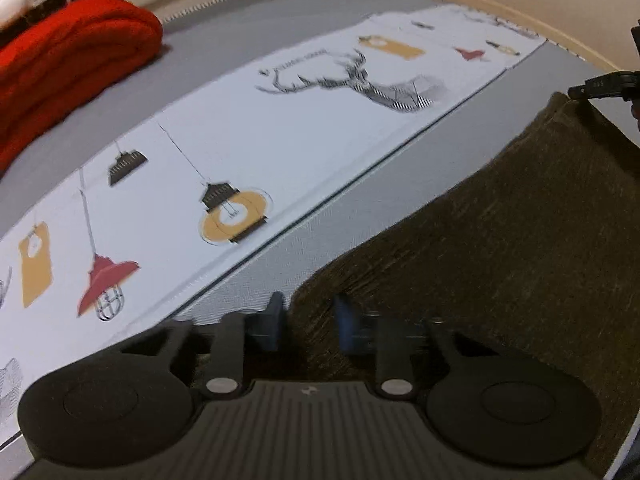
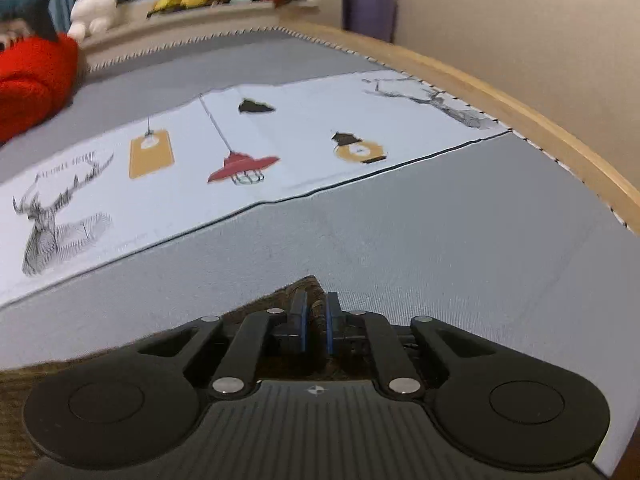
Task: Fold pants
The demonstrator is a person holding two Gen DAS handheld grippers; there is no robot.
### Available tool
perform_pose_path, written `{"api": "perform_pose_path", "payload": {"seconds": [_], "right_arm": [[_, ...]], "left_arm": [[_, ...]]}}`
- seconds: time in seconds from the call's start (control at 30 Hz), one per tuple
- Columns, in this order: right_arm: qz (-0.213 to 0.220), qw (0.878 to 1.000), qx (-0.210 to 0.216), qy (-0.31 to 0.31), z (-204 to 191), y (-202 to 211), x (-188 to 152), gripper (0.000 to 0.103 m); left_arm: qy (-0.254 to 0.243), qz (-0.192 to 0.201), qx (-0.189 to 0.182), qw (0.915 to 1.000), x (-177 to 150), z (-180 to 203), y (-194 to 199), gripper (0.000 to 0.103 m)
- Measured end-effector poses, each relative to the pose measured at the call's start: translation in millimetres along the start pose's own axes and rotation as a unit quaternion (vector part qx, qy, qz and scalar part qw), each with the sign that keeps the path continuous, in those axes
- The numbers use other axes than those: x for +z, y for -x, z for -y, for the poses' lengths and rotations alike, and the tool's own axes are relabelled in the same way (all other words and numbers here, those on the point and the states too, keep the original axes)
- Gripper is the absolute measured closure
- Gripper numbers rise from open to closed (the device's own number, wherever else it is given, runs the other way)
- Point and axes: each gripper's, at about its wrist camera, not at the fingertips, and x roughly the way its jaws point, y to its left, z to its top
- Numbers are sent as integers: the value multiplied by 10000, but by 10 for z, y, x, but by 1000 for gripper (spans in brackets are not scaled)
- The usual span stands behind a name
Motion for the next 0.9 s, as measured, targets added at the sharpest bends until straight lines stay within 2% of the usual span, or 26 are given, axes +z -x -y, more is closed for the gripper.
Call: {"api": "perform_pose_path", "payload": {"seconds": [0.03, 0.13, 0.23, 0.33, 0.4, 0.43, 0.47, 0.5, 0.53, 0.57, 0.67, 0.77, 0.87, 0.9], "right_arm": [[95, 9999, -5, -59, 18, 33, -3, 96], [493, 9982, 62, -344, 59, 187, 43, 97], [741, 9965, 108, -361, 10, 256, 144, 97], [583, 9980, -66, -226, -58, 75, 183, 97], [341, 9992, -206, -96, -84, -143, 118, 96], [180, 9996, -219, -77, -72, -245, 65, 96], [276, 9991, -281, -123, -51, -251, 28, 90], [412, 9985, -306, -201, -17, -201, 7, 73], [463, 9978, -341, -326, 36, -122, -3, 63], [512, 9971, -356, -434, 96, -23, -14, 50], [843, 9946, -13, -601, 307, 494, -141, 44], [625, 9946, 686, -456, 439, 999, -442, 44], [423, 9941, 995, -7, 423, 1355, -881, 44], [355, 9946, 959, 181, 402, 1402, -1025, 44]], "left_arm": [[81, 51, 11, 10000, -20, -26, 24, 85], [468, 171, -88, 9987, -27, -125, 142, 88], [534, 270, 11, 9982, -1, -136, 177, 91], [585, 134, 134, 9981, 33, -99, 46, 90], [502, 178, 319, 9981, 19, -47, -17, 83], [377, 233, 463, 9979, 10, 1, -18, 63], [265, 283, 635, 9972, 1, 37, -1, 34], [179, 356, 783, 9961, -8, 59, 39, 17], [170, 466, 892, 9948, -22, 65, 106, 0], [223, 629, 949, 9932, -50, 62, 182, 0], [424, 763, 843, 9926, -120, 68, 432, 0], [737, 815, 620, 9920, -265, 140, 687, 0], [986, 825, 265, 9914, -503, 256, 934, 0], [1052, 792, 140, 9912, -616, 308, 993, 0]]}}
